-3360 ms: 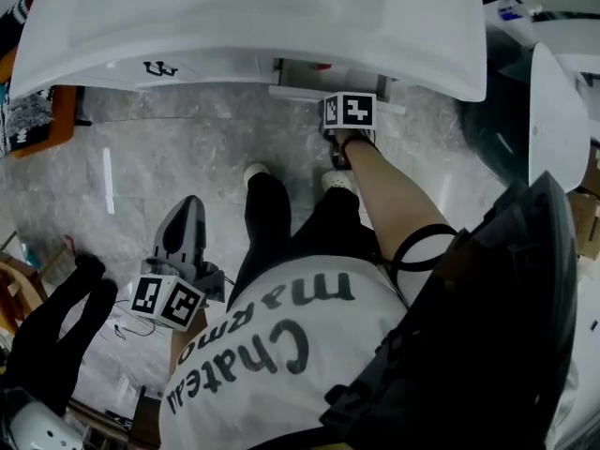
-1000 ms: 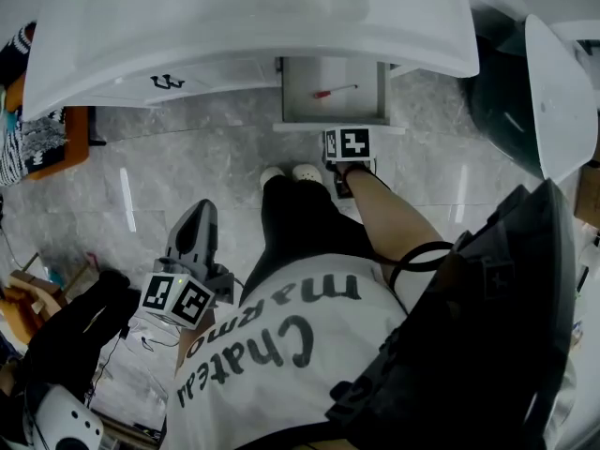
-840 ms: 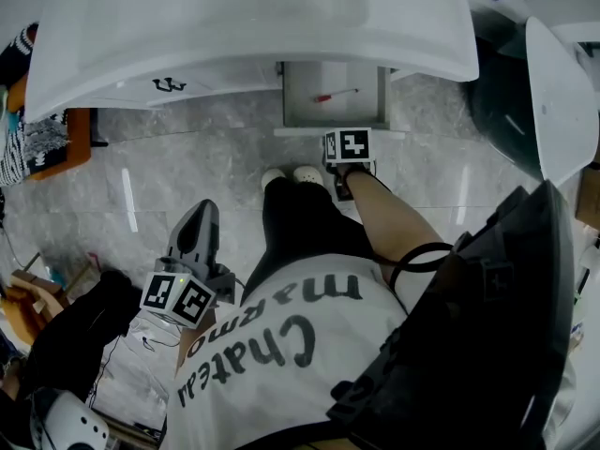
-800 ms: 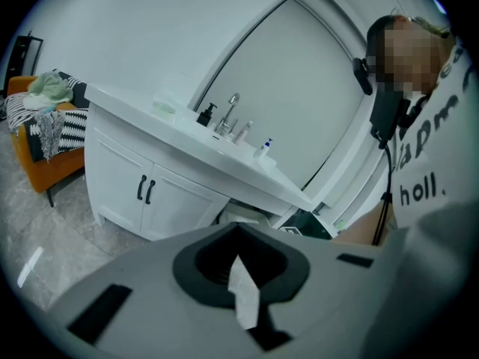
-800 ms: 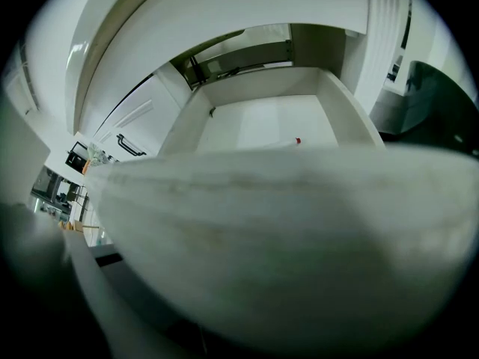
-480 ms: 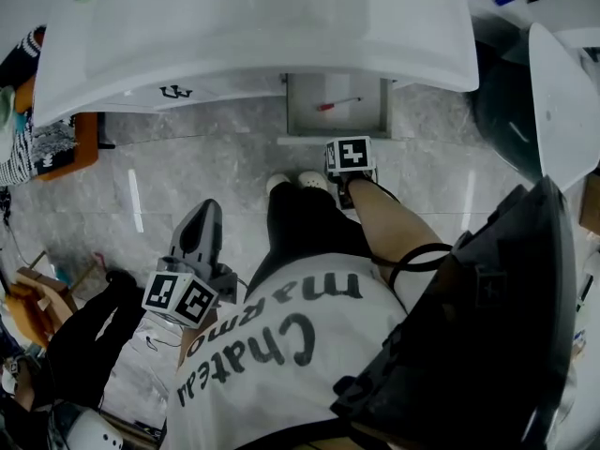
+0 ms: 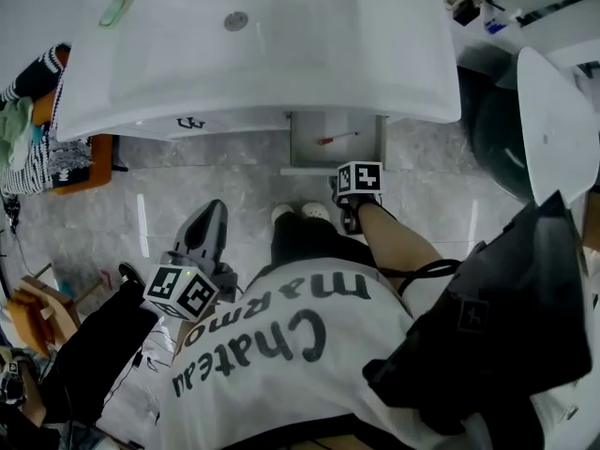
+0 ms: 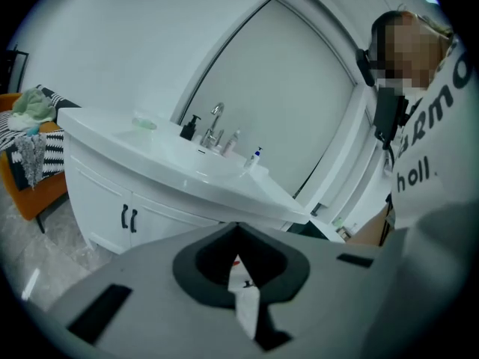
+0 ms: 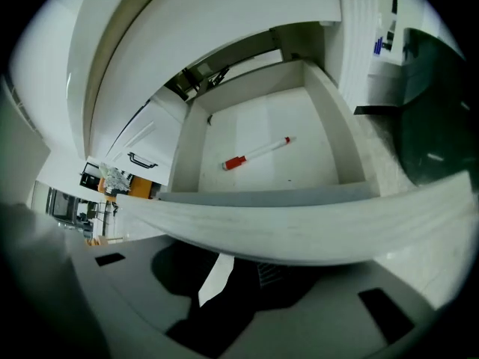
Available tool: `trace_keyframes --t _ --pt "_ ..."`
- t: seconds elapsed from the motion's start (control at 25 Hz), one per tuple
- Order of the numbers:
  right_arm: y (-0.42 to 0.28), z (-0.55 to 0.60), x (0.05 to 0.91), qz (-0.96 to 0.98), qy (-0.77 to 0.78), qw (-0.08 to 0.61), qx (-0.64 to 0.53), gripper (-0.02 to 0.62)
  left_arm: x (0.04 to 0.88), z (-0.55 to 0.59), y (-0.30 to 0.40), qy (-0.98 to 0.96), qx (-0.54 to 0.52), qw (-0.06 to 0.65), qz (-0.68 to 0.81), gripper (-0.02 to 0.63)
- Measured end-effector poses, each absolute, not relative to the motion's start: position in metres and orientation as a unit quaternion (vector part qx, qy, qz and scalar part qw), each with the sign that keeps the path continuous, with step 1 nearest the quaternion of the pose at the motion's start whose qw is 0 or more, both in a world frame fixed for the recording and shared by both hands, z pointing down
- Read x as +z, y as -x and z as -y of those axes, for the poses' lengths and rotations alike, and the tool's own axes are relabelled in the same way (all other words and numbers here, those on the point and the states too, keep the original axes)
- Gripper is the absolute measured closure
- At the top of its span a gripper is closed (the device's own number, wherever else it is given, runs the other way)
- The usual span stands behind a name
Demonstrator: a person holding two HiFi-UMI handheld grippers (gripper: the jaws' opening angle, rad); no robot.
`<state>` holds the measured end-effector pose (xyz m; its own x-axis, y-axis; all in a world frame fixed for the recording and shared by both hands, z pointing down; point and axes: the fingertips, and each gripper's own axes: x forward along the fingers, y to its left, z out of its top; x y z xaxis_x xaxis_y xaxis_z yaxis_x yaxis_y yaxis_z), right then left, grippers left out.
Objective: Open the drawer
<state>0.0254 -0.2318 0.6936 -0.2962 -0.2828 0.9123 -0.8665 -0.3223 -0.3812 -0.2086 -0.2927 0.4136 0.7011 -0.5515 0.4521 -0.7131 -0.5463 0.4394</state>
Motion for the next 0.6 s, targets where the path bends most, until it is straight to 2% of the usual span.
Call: trace_keyframes --t 0.08,0.2,0.32,0.6 --pt "-0.030 0.227 0.683 0.533 -0.540 0.248 0.602 0.458 0.406 0.300 0.195 -0.879 0.128 0.299 0.349 0.598" --pt "-0.037 0.220 0.659 0.562 -0.525 0.279 0.575 0.550 0.394 0.314 0.177 -0.895 0.122 0.280 0.324 0.598" --pt "-0.042 0.223 0.621 0.618 -0.513 0.280 0.525 0.576 0.383 0.328 0.161 -0.907 0.112 0.271 0.303 0.598" --pt "-0.088 0.254 0.478 0.691 -0.581 0.147 0.404 0.580 0.359 0.331 0.115 -0.933 0.104 0.246 0.240 0.598"
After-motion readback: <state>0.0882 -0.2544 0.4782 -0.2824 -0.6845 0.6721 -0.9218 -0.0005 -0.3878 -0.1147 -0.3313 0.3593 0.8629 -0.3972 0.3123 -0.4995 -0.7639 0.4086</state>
